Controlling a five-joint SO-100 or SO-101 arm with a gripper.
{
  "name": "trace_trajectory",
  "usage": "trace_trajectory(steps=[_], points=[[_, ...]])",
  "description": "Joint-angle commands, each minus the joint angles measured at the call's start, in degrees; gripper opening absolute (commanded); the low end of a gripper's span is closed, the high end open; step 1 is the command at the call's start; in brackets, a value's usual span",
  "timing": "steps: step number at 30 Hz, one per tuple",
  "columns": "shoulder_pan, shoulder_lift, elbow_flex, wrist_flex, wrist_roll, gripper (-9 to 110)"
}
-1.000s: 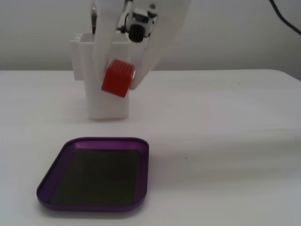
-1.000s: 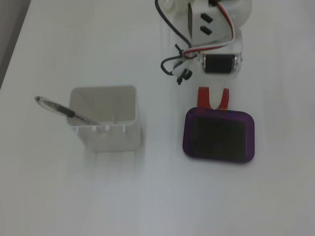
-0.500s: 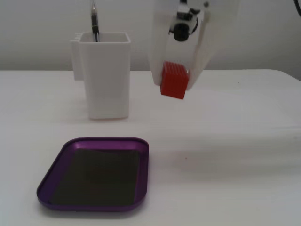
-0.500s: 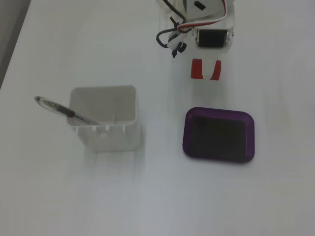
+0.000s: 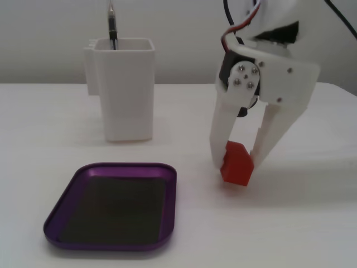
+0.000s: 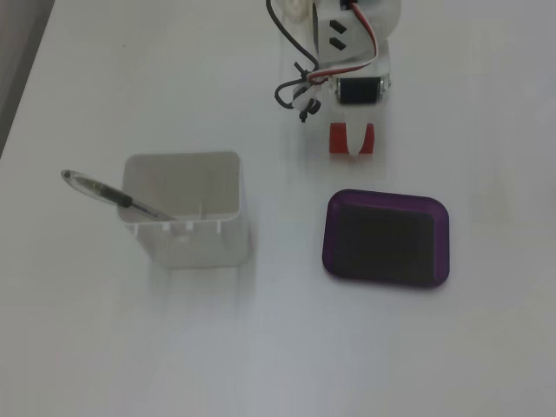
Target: Remove the cube from the box.
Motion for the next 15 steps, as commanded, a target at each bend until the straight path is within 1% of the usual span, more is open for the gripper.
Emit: trace_trajectory(steps=[1, 15], points=[[0.4, 3.8, 1.3, -3.3, -0.4, -1], [0.4, 3.8, 3.3, -5.2, -0.4, 0]])
